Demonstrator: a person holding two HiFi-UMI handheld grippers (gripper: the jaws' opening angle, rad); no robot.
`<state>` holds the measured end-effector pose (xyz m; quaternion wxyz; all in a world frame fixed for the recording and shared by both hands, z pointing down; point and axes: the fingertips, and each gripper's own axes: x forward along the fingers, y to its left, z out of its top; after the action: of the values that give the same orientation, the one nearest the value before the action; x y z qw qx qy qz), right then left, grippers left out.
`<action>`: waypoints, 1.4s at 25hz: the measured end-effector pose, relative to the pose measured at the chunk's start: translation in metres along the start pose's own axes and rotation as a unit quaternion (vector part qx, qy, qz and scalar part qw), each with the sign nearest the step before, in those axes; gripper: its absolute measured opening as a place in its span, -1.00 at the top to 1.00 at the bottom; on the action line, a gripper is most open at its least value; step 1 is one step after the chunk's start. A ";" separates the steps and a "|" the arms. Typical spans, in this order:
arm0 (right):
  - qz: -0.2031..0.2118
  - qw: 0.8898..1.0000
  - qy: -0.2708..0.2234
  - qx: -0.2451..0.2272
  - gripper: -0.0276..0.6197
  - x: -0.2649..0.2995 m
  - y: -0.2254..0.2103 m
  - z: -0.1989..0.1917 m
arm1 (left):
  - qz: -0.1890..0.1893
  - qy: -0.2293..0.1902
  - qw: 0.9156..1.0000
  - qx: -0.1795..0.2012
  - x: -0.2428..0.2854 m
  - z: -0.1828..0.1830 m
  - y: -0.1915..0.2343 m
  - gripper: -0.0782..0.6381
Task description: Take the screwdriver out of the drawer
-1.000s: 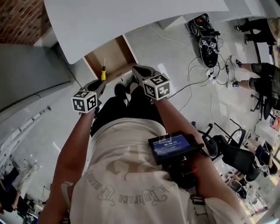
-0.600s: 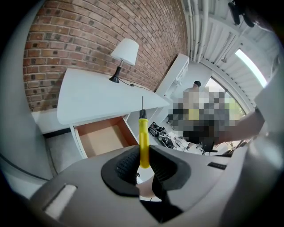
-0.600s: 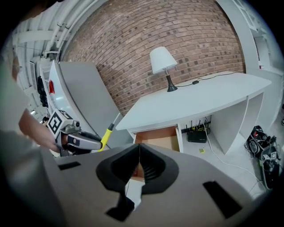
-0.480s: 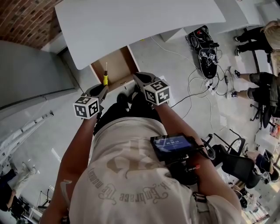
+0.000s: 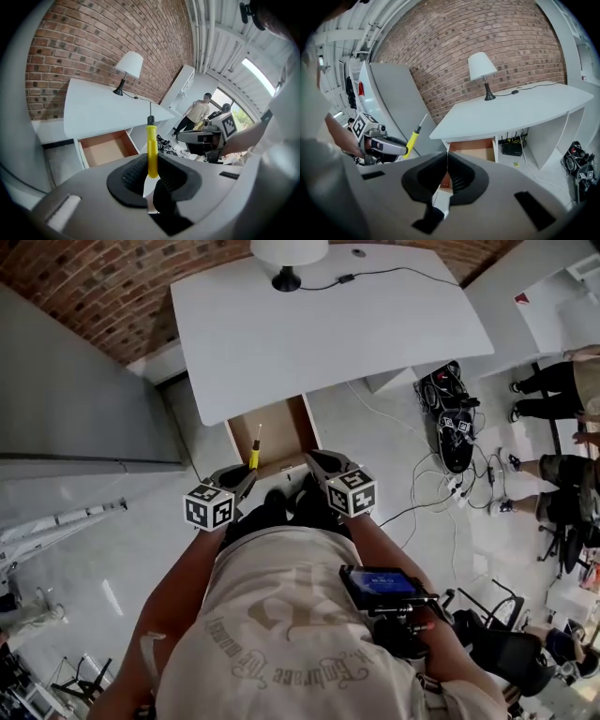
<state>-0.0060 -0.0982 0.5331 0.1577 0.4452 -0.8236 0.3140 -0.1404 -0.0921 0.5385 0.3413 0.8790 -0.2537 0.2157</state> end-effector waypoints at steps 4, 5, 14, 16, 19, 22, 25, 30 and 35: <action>0.009 1.000 0.004 -0.008 0.89 -0.004 0.007 0.002 | 0.003 -0.011 1.000 -0.007 -0.008 0.001 -0.003 0.61; 0.009 1.000 0.003 -0.008 0.89 -0.006 0.010 0.002 | 0.004 -0.011 1.000 -0.006 -0.011 0.001 -0.004 0.60; 0.019 0.999 -0.005 -0.030 0.89 -0.007 0.030 0.015 | -0.002 -0.043 0.999 0.007 -0.029 0.016 -0.008 0.60; 0.019 0.999 -0.010 -0.031 0.89 -0.008 0.032 0.018 | -0.001 -0.050 0.999 0.008 -0.033 0.019 -0.010 0.60; 0.020 0.999 -0.020 -0.033 0.89 -0.009 0.036 0.025 | 0.002 -0.059 0.998 0.013 -0.040 0.024 -0.010 0.60; 0.022 0.999 -0.031 -0.034 0.89 -0.009 0.044 0.032 | 0.007 -0.067 0.997 0.023 -0.051 0.031 -0.008 0.60; 0.024 0.998 -0.043 -0.039 0.89 -0.012 0.051 0.041 | 0.008 -0.083 0.996 0.025 -0.060 0.039 -0.009 0.60; 0.028 0.996 -0.070 -0.055 0.89 -0.021 0.059 0.062 | 0.009 -0.110 0.993 0.030 -0.069 0.055 -0.017 0.60; 0.029 0.993 -0.093 -0.071 0.89 -0.030 0.061 0.079 | 0.009 -0.137 0.990 0.035 -0.075 0.068 -0.022 0.61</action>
<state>-0.0390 -0.1063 0.4341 0.1030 0.4363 -0.8673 0.2164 -0.1719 -0.1040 0.4403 0.2707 0.9092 -0.2984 0.1047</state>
